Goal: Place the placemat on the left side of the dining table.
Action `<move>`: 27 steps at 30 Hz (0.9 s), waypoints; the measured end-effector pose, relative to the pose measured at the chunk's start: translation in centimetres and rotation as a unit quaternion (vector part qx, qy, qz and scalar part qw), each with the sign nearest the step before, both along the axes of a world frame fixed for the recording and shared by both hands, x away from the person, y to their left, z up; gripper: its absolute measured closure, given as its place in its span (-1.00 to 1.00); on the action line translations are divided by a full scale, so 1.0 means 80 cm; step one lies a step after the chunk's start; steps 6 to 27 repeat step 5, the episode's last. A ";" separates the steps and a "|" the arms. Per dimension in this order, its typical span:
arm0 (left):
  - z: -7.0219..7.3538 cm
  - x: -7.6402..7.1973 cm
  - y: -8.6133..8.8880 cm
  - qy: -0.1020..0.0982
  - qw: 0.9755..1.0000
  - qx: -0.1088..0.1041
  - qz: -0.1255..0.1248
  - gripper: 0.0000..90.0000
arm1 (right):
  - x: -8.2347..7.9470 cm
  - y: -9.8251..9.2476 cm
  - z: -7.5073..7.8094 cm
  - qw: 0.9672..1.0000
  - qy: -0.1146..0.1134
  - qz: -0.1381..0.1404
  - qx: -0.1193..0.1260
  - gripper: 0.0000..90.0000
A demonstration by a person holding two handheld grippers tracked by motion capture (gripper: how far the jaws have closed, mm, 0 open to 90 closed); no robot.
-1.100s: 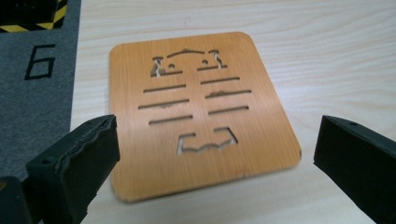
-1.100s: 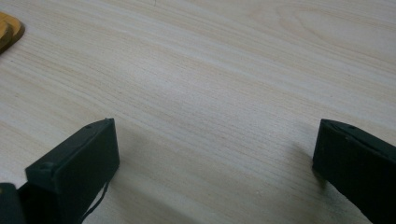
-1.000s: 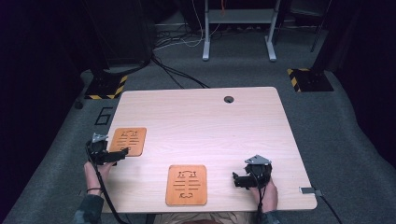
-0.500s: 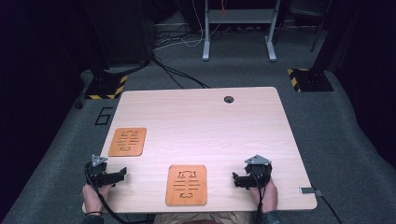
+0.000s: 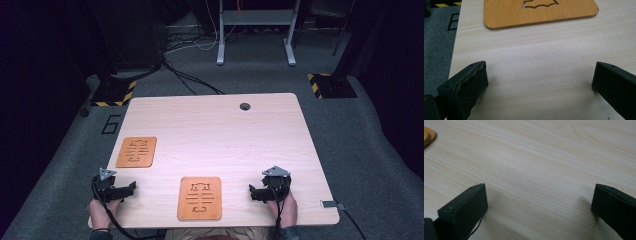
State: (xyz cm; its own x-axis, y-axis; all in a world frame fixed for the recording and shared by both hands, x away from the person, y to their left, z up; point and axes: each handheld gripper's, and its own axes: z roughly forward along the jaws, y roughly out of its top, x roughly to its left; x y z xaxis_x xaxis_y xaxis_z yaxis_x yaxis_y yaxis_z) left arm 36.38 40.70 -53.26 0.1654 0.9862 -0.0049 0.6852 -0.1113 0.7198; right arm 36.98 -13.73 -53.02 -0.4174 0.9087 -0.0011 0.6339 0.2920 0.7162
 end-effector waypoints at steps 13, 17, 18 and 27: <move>0.000 0.000 0.000 0.000 1.000 0.000 0.000 -1.00 | 0.000 0.000 0.000 1.000 0.000 0.000 0.000 -1.00; 0.000 0.000 0.000 0.000 1.000 0.000 0.000 -1.00 | 0.000 0.000 0.000 1.000 0.000 0.000 0.000 -1.00; 0.000 0.000 0.000 0.000 1.000 0.000 0.000 -1.00 | 0.000 0.000 0.000 1.000 0.000 0.000 0.000 -1.00; 0.000 0.000 0.000 0.000 1.000 0.000 0.000 -1.00 | 0.000 0.000 0.000 1.000 0.000 0.000 0.000 -1.00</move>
